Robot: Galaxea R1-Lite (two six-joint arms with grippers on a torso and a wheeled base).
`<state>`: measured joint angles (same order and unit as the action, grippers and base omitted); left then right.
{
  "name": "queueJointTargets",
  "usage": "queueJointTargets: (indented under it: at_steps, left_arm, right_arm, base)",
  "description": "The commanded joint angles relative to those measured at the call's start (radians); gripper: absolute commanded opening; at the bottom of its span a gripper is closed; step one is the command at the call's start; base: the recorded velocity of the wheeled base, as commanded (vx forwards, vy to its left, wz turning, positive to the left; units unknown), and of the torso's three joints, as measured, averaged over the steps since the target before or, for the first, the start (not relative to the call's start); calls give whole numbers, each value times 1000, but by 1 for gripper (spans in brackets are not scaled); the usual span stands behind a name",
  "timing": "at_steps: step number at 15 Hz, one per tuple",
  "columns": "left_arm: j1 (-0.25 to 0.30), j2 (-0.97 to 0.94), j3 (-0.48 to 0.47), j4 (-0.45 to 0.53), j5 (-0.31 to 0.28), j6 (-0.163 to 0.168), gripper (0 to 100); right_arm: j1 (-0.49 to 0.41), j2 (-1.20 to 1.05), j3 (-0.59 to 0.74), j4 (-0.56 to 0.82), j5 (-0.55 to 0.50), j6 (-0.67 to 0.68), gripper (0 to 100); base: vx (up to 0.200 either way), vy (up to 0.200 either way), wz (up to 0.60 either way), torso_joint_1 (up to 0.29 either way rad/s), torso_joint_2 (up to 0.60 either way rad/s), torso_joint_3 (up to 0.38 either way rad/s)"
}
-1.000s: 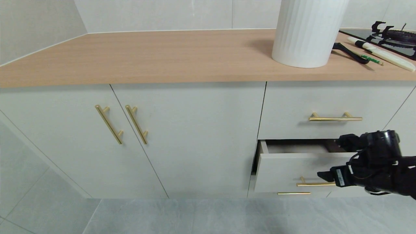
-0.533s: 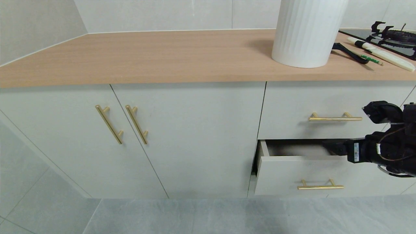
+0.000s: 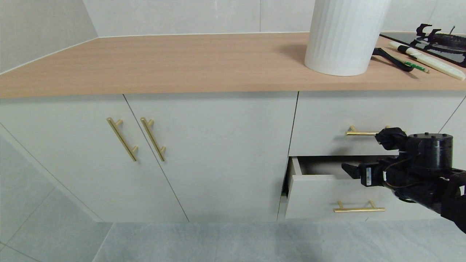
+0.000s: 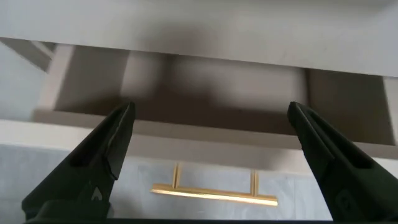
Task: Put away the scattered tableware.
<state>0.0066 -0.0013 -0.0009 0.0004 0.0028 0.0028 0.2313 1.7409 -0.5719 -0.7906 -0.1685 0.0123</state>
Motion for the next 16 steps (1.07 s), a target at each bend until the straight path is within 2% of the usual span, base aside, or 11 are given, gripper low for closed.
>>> queueJointTargets:
  at_steps: [1, 11, 16]
  left_arm:
    - [1, 1, -1, 0, 0, 0, 100]
    - [0, 1, 1, 0, 0, 0, 100]
    - [1, 1, 1, 0, 0, -1, 100]
  right_arm:
    - [2, 43, 3, -7, -2, 0, 100]
    - [-1, 42, 7, 2, -3, -3, 100]
    - [-4, -30, -14, 185, 0, -6, 100]
  base:
    - [0, 0, 0, 0, 0, 0]
    - [0, 0, 0, 0, 0, 0]
    - [0, 0, 0, 0, 0, 0]
